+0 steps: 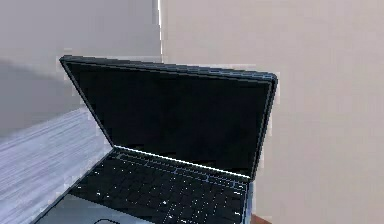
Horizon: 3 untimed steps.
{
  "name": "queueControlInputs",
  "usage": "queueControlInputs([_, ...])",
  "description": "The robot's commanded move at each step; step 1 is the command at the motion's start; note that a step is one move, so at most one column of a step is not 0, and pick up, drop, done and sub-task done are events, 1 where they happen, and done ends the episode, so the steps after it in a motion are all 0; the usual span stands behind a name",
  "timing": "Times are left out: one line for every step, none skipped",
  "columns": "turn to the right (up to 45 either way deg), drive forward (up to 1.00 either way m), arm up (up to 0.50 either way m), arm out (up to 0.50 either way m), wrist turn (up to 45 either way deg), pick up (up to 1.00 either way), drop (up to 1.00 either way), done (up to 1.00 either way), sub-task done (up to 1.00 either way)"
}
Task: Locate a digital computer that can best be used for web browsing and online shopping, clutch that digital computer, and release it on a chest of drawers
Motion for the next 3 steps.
queueControlInputs([45.0,0.0,0.0,0.0,0.0,0.0,0.0,0.0,0.0])
queueControlInputs([21.0,0.0,0.0,0.0,0.0,0.0,0.0,0.0,0.0])
queueControlInputs([-45.0,0.0,0.0,0.0,0.0,0.0,0.0,0.0,0.0])
